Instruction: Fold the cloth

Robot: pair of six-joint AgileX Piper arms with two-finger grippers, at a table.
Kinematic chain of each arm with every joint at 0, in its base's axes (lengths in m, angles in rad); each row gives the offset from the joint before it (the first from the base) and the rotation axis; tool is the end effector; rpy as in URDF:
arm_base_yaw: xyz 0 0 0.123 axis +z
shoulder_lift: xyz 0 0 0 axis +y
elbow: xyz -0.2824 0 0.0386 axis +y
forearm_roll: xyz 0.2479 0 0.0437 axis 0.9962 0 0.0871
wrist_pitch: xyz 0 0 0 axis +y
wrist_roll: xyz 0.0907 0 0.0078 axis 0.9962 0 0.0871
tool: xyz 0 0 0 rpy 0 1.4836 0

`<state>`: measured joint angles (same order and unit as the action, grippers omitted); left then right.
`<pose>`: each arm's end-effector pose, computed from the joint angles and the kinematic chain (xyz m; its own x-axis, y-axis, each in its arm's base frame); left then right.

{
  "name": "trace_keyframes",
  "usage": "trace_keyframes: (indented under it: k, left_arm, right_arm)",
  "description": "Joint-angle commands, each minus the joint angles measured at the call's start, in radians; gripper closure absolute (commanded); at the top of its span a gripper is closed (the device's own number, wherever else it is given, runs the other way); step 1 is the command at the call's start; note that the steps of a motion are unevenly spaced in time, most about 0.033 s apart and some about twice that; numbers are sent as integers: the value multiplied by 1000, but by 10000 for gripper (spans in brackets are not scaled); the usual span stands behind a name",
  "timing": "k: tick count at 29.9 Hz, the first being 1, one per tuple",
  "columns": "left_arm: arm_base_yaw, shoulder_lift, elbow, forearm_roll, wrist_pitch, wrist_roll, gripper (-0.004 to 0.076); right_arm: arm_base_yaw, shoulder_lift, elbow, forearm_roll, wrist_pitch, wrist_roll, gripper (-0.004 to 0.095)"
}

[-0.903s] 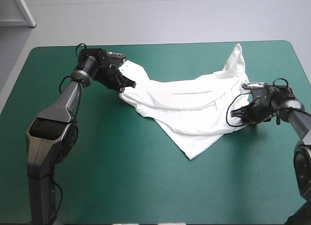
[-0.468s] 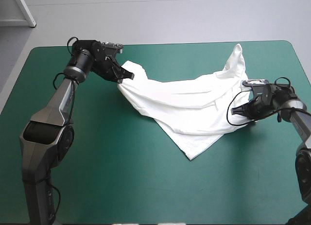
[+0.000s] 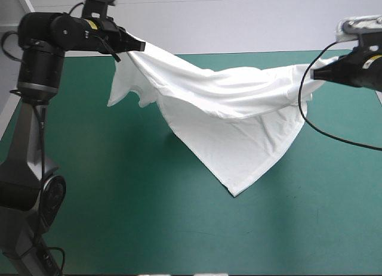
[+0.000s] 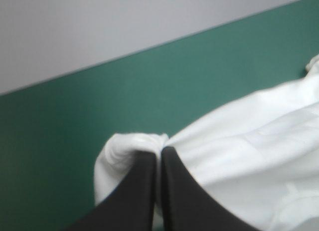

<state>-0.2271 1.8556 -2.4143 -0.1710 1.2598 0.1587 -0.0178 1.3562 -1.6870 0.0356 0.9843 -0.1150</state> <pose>0.3640 -0.0993 0.5001 -0.5175 0.2267 -0.8251 0.4086 0.9127 -0.0056 0.2746 -0.0022 0.4801 -0.5331 -0.0856 -0.8417 -0.0582 0.9962 -0.0645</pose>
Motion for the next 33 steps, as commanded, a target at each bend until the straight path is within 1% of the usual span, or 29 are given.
trace_keyframes:
  k: [1, 5, 9, 14, 17, 20, 25, 28, 33]
  left_arm:
    - [-4, -114, -125, -12, 1, -9, 732]
    - [-4, -180, -234, 24, -37, -9, 732]
    - [-4, -257, -332, 137, -75, -49, 732]
    - [-4, -358, -356, 254, -168, -54, 732]
    - [-4, -404, -356, 262, -197, -47, 732]
    - [-4, -431, -354, 260, -192, -23, 732]
    - [-4, -422, -354, 279, -161, 1, 732]
    - [-4, -386, -354, 300, -144, 1, 732]
    - [-4, -273, -354, 298, -135, 1, 732]
  right_arm:
    - [0, -92, -187, -4, -16, 8, 926]
    - [0, -132, -367, -4, -6, 8, 926]
    - [0, -150, -533, -4, 17, 6, 926]
    - [0, -157, -706, -8, 61, -9, 926]
    - [0, -159, -767, -8, 73, -17, 926]
    - [0, -159, -792, -4, 72, -20, 926]
    - [0, -149, -789, 6, 76, -35, 926]
    - [0, -125, -789, 49, 92, -52, 927]
    - [0, -40, -789, 52, 151, -58, 926]
